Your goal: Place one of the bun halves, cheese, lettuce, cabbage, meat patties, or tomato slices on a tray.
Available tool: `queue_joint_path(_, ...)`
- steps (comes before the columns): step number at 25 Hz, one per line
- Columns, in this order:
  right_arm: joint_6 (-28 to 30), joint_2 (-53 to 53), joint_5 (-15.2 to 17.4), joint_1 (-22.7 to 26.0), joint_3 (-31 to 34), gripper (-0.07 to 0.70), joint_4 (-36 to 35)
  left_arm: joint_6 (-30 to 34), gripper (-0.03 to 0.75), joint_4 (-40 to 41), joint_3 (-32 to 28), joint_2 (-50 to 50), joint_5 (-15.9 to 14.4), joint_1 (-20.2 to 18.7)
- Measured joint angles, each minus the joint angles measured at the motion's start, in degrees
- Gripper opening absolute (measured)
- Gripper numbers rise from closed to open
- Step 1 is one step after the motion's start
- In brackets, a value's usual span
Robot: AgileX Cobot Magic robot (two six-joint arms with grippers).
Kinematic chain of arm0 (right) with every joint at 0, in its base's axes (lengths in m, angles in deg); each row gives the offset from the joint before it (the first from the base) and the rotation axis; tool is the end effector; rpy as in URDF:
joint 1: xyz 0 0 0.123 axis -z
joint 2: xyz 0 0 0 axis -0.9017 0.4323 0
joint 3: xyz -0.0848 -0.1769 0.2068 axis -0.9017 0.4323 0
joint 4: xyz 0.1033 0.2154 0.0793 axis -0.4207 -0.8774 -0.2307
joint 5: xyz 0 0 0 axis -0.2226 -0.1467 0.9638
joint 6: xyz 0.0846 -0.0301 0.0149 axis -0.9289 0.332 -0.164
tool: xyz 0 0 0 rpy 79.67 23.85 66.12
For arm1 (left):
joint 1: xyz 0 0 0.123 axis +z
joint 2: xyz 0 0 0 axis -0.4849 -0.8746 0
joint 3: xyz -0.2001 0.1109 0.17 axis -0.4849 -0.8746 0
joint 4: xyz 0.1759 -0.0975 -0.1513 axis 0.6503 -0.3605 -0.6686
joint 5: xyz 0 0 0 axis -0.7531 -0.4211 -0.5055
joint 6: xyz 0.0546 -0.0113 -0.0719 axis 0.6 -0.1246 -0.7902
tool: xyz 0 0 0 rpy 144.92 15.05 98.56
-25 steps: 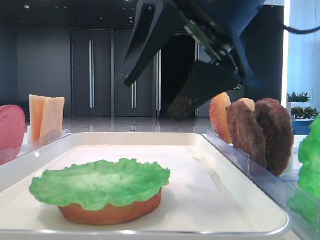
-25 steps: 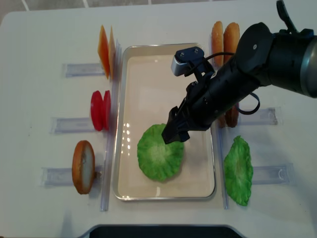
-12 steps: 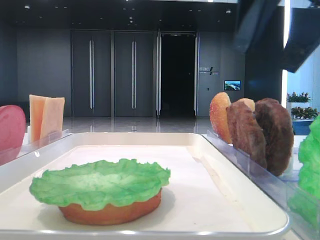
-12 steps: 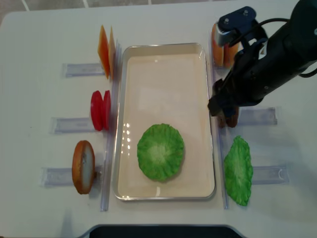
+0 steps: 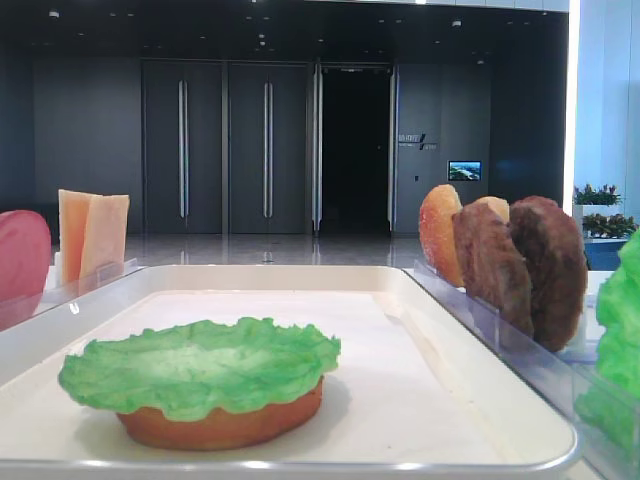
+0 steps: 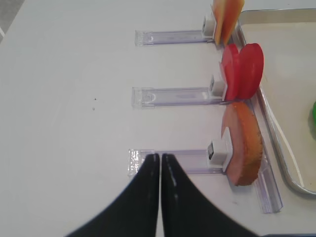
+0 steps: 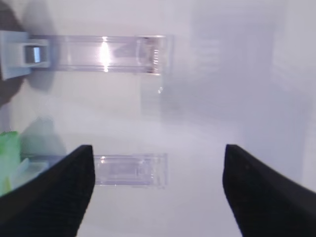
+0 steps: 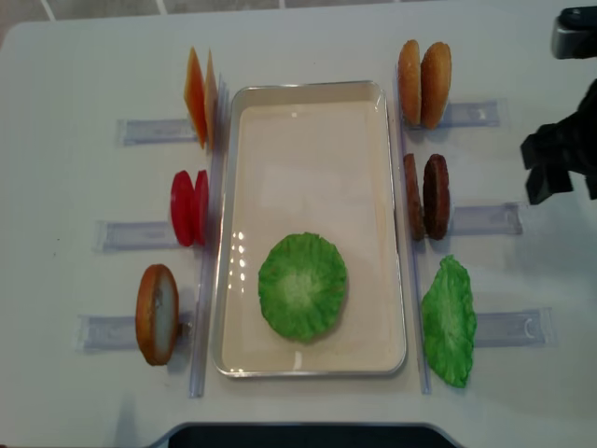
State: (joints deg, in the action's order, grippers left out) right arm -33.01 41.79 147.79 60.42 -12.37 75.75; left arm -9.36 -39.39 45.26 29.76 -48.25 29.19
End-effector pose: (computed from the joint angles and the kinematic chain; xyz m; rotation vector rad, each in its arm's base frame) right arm 0.2504 0.0265 0.2700 -0.1372 2.9913 0.1574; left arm -0.0067 0.0049 0.2658 -0.0078 2.1063 0.0743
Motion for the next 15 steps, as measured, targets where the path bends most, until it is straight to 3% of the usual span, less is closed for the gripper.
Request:
queue_joint_path(5,-1.2,-0.8,1.6,5.7,0.0,0.541,2.3,0.0,-0.007,0.0,0.0,0.0,0.0,0.0)
queue_joint_path(10,-1.2,-2.9,1.7,6.2,0.6,0.541,2.3,0.0,-0.007,0.0,0.0,0.0,0.0,0.0)
queue_joint_path(15,-1.2,-11.6,-0.3,5.6,8.1,0.541,2.3,0.0,-0.007,0.0,0.0,0.0,0.0,0.0)
